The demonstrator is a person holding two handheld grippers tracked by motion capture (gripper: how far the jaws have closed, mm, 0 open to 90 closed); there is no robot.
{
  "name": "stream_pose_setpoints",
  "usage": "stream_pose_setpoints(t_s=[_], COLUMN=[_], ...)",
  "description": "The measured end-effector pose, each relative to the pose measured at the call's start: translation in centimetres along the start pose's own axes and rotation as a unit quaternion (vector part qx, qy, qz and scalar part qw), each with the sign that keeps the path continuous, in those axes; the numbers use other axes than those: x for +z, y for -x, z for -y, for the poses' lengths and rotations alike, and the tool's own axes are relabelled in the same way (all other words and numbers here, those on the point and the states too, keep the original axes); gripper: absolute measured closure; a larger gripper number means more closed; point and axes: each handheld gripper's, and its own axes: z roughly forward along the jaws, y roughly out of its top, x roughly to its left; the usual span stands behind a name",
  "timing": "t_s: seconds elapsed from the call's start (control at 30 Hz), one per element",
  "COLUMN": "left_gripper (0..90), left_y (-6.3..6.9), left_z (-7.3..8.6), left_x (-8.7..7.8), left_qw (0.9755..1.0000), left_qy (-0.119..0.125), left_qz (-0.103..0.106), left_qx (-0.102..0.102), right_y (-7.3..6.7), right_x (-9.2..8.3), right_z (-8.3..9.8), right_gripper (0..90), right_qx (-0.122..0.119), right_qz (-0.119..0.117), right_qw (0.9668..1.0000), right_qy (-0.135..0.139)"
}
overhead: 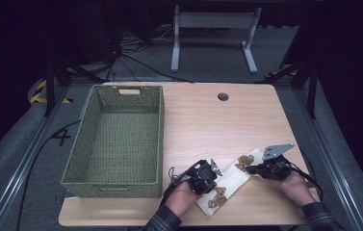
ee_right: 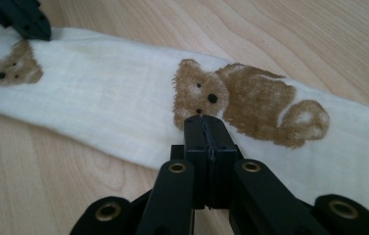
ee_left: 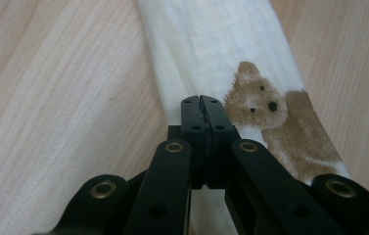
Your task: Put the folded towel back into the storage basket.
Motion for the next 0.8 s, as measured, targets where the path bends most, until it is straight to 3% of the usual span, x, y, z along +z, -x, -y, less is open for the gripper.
stream_pose_setpoints(t_s=[0.37, 0.57, 0.8], left_gripper=[89.8, 89.8, 89.8], left_y=[1.2, 1.6, 1.9], left_z=[-0.5, -0.7, -0.9], left_x=[0.5, 0.7, 0.9], left_qw=[0.9997, 0.9992, 0.9987], left_qy=[-0.002, 0.001, 0.002], left_qz=[0.016, 0.028, 0.037], left_qx=[0.018, 0.03, 0.035], right_y=[1.1, 2.1, 2.7], right_x=[1.3, 2.1, 3.7], right_z=[-1.6, -2.5, -4.4], right_gripper=[89.7, 89.7, 89.7], right_qx=[-0.008, -0.006, -0.024], right_qz=[0.006, -0.01, -0.02], right_qw=[0.9999, 0.9999, 0.9995], right_qy=[-0.004, 0.001, 0.001])
